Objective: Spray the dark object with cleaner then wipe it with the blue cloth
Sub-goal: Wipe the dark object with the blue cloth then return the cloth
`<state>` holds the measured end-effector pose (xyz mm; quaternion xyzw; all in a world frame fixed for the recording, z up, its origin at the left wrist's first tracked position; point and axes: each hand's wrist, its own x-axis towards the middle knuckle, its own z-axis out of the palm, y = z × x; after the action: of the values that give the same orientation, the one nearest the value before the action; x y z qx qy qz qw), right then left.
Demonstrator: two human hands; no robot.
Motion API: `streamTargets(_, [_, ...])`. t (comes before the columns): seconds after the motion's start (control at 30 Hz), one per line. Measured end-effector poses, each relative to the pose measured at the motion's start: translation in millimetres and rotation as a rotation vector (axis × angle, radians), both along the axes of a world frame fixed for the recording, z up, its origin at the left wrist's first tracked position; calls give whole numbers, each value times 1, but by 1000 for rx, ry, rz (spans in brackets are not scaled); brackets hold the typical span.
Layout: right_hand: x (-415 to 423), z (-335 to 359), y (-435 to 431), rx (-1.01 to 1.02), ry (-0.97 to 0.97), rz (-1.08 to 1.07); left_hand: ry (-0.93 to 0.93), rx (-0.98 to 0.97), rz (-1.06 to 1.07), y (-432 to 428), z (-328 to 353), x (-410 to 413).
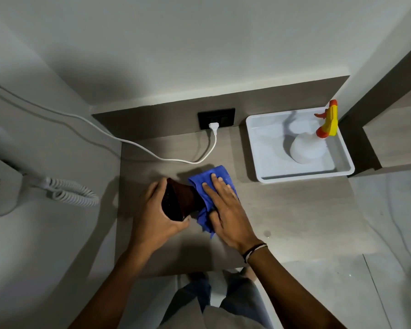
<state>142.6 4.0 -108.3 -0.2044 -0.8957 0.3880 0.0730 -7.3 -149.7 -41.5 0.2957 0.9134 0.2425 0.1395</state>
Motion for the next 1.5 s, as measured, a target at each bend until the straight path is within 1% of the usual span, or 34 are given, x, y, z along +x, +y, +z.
streamTargets(0.17, [-8, -19, 1, 106, -57, 7, -10, 35, -28, 9, 0, -4])
streamTargets(0.23, [-8, -25, 6, 131, -62, 3, 22, 22, -50, 13, 3, 1])
streamTargets(0.3, [-5, -31, 13, 163, -76, 15, 52, 49, -71, 15, 4, 3])
streamTargets(0.43, [5, -32, 28, 173, -39, 6, 36, 62, -53, 22, 6, 0])
streamTargets(0.47, [9, -30, 31, 114, -36, -38, 24, 67, -36, 22, 6, -2])
streamTargets(0.5, [12, -26, 33, -25, -10, -140, -5, 78, -13, 22, 6, -5])
streamTargets(0.57, [12, -19, 32, -391, 97, -466, -108, 118, 72, 21, 6, -10])
streamTargets(0.6, [10, -12, 30, -516, 122, -612, -157, 133, 120, 20, 6, -11])
streamTargets(0.63, [8, -10, 30, -622, 145, -675, -185, 136, 163, 21, 7, -11])
streamTargets(0.7, [5, -11, 28, -862, 185, -717, -183, 144, 241, 23, 10, -8])
streamTargets(0.73, [4, -10, 29, -937, 197, -728, -175, 149, 258, 24, 12, -7])
streamTargets(0.8, [-1, -11, 32, -986, 209, -773, -232, 128, 219, 24, 19, -6])
streamTargets(0.87, [-9, -10, 34, -985, 195, -803, -294, 39, 71, 21, 25, -5])
streamTargets(0.97, [-21, -13, 41, -950, 161, -813, -220, -126, -183, 16, 28, 0])
streamTargets(1.0, [-24, -14, 44, -940, 154, -805, -151, -170, -257, 15, 26, 1])
streamTargets(1.07, [-27, -15, 47, -912, 136, -787, 78, -238, -395, 15, 20, 1])
streamTargets(1.13, [-29, -15, 49, -886, 114, -769, 269, -204, -497, 16, 17, 1])
streamTargets(1.23, [-31, -16, 51, -848, 95, -733, 336, -57, -536, 18, 15, 6])
streamTargets(1.3, [-29, -12, 48, -773, 98, -716, 339, -27, -520, 17, 12, 7])
streamTargets(1.37, [-20, -1, 42, -618, 143, -701, 292, -27, -465, 15, 11, 4])
streamTargets(1.43, [-11, 13, 32, -455, 244, -668, 219, -30, -408, 14, 13, 0])
streamTargets(1.5, [-4, 26, 14, -402, 320, -528, 162, -28, -365, 14, 15, -3])
